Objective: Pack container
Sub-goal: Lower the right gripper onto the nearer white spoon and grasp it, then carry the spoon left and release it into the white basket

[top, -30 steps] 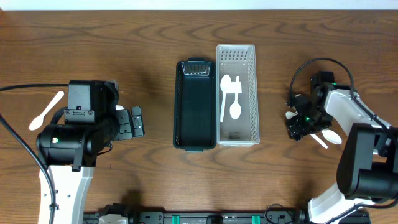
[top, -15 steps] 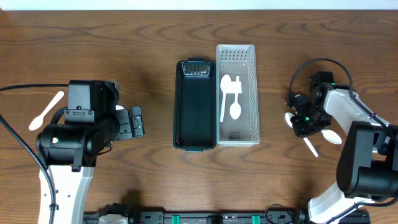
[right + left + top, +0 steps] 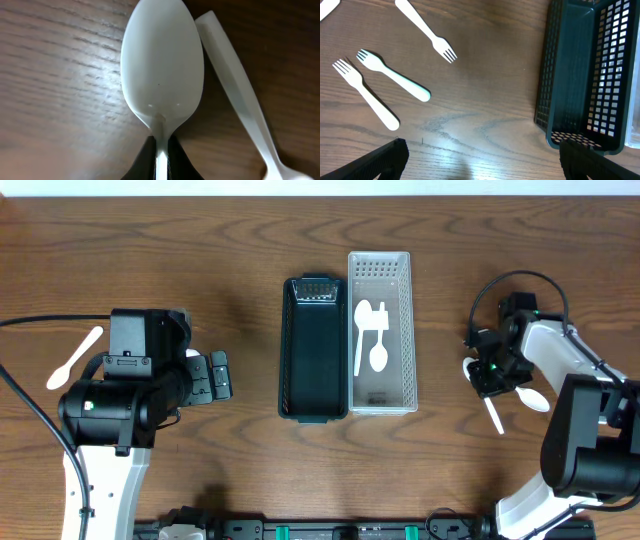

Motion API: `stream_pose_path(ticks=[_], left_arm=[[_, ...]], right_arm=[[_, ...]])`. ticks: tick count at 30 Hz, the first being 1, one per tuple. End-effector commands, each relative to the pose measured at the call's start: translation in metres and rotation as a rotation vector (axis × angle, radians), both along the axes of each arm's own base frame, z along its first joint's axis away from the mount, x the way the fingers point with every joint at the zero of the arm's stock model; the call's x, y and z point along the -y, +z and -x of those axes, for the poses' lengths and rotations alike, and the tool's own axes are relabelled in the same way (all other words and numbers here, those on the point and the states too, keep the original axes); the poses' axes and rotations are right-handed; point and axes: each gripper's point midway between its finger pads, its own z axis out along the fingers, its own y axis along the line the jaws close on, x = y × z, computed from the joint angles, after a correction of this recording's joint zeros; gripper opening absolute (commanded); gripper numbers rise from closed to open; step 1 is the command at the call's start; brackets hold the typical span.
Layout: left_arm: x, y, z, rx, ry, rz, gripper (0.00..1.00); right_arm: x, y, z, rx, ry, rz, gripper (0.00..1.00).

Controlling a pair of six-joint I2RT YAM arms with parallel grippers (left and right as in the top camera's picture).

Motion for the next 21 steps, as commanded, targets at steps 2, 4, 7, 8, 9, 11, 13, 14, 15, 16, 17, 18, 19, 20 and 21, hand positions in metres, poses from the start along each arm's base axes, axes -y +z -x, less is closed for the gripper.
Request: stream_pose_path(ticks=[2, 4, 7, 8, 9, 11, 13, 14, 15, 16, 17, 18, 19, 20, 21], left_arm=[[-0.002, 0.005, -0.001, 0.014, -0.010, -0.019, 0.98], [-0.002, 0.005, -0.001, 0.014, -0.010, -0.019, 0.98], [-0.002, 0.005, -0.001, 0.014, -0.010, -0.019, 0.98], [-0.002, 0.005, -0.001, 0.014, -0.010, -0.019, 0.98], [-0.002, 0.005, -0.001, 0.014, -0.010, -0.019, 0.98], [-0.002, 0.005, -0.001, 0.014, -0.010, -0.019, 0.98], [-0.002, 0.005, -0.001, 0.014, -0.010, -0.018, 0.98], [-0.002, 0.005, -0.001, 0.014, -0.010, -0.018, 0.98], [-0.002, 0.005, -0.001, 0.013, -0.010, -0.018, 0.98], [-0.002, 0.005, -0.001, 0.013, -0.010, -0.018, 0.98], [-0.002, 0.005, -0.001, 0.013, -0.011, -0.018, 0.98], [-0.002, 0.005, -0.001, 0.012, -0.011, -0.018, 0.98], [-0.002, 0.004, -0.001, 0.012, -0.010, -0.019, 0.98], [-0.002, 0.004, -0.001, 0.011, -0.011, -0.018, 0.98], [-0.002, 0.004, 0.000, 0.009, -0.010, -0.019, 0.98]], right_arm=[[-0.011, 0.042, -0.036, 0.086, -0.072, 0.008, 0.01], [-0.019, 0.071, -0.052, 0.125, -0.098, 0.008, 0.01], [-0.038, 0.123, -0.081, 0.227, -0.184, -0.006, 0.01], [-0.046, 0.139, -0.090, 0.264, -0.212, -0.015, 0.01], [-0.057, 0.160, -0.102, 0.318, -0.249, -0.033, 0.01], [-0.077, 0.187, -0.117, 0.398, -0.329, -0.075, 0.01], [-0.103, 0.211, -0.130, 0.471, -0.417, -0.138, 0.01], [-0.117, 0.218, -0.135, 0.495, -0.452, -0.169, 0.01], [-0.128, 0.221, -0.138, 0.511, -0.473, -0.195, 0.01], [-0.139, 0.222, -0.139, 0.517, -0.501, -0.217, 0.01], [-0.147, 0.218, -0.139, 0.509, -0.536, -0.225, 0.01], [-0.155, 0.213, -0.138, 0.495, -0.575, -0.228, 0.01], [-0.161, 0.206, -0.138, 0.481, -0.594, -0.223, 0.01], [-0.168, 0.197, -0.137, 0.464, -0.592, -0.213, 0.01], [-0.173, 0.188, -0.136, 0.445, -0.582, -0.204, 0.01]])
